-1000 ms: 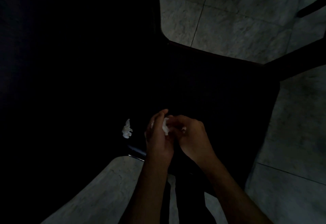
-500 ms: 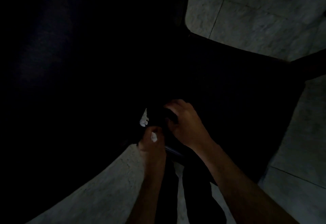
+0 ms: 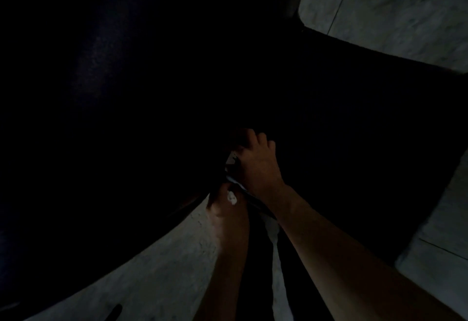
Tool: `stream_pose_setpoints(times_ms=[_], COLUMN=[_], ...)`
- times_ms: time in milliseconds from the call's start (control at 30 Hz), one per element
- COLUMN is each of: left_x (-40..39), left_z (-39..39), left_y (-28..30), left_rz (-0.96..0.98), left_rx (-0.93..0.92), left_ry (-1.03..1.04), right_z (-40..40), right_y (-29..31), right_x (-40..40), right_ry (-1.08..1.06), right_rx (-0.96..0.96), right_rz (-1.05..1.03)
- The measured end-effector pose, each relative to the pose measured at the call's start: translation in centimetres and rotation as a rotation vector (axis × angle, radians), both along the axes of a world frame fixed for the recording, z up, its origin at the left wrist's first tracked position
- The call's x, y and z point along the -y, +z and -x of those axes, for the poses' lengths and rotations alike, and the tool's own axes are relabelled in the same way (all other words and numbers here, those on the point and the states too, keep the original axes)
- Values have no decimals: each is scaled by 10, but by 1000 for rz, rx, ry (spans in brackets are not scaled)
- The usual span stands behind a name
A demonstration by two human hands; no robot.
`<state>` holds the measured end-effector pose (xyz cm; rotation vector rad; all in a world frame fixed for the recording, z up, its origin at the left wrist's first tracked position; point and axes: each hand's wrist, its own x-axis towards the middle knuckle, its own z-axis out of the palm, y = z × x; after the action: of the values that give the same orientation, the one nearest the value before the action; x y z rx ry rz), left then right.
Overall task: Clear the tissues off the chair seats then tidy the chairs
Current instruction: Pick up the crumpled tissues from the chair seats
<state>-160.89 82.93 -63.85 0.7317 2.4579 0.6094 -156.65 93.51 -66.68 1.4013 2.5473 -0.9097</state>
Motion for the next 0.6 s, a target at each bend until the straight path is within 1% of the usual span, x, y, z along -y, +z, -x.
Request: stream_pose_setpoints(times_ms=[33, 67, 133, 167, 200, 300, 400, 433, 500, 533, 600], left_x=[0, -1, 0, 2, 1, -1, -6, -10, -17, -21, -29], left_z=[1, 1, 2, 2, 2, 2, 0, -1, -4, -5, -7], left_y=[-1, -1, -5, -11, -16, -23, -23, -20, -18, -18, -22], left_rz=[59, 63, -88, -117, -119, -113, -165, -179, -186, -173, -150], left_rx=[16, 25, -37, -60, -89, -86, -137, -140, -122, -70, 121], left_ry=[15, 22, 4, 4, 5, -1, -37, -20, 21, 53, 143], right_z=[2, 3, 4, 4, 3, 0, -11, -16, -30, -38, -53], right_y=[0, -1, -1, -2, -3, -6, -13, -15, -19, -20, -16], right_x=[1, 1, 1, 1, 0, 0, -1, -3, -6, -8, -11], right_ry=[-2, -5, -17, -14, -8, -23, -48, -91, -253, -348, -537], right_rx=[13, 23, 25, 16, 4, 6, -17, -69, -193, -251, -360], right_rz=[-8, -16, -24, -31, -47, -58, -27, 7, 87, 135, 235])
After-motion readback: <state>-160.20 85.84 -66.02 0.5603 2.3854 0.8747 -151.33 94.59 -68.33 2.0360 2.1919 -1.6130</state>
